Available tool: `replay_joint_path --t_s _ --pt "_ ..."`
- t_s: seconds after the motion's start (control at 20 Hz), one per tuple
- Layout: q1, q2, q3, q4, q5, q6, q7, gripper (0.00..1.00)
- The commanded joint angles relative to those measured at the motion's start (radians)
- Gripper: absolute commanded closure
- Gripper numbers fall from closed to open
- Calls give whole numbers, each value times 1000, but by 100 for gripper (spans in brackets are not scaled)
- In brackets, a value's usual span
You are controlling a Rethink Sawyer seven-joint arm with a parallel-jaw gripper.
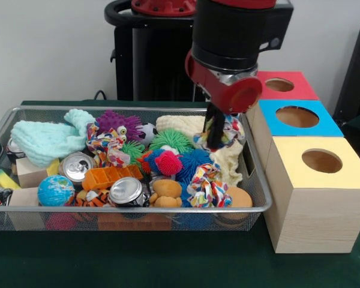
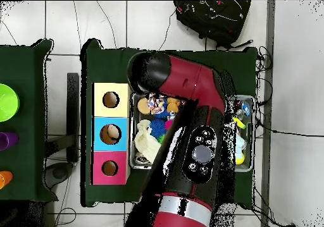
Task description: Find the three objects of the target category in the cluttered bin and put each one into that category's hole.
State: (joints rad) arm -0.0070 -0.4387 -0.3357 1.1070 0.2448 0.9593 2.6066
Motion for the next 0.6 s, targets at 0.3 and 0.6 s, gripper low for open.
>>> replay_joint_path --t_s 0.3,0.6 --pt "128 134 6 -63 13 -89 271 100" --pt "157 106 18 28 44 -163 253 100"
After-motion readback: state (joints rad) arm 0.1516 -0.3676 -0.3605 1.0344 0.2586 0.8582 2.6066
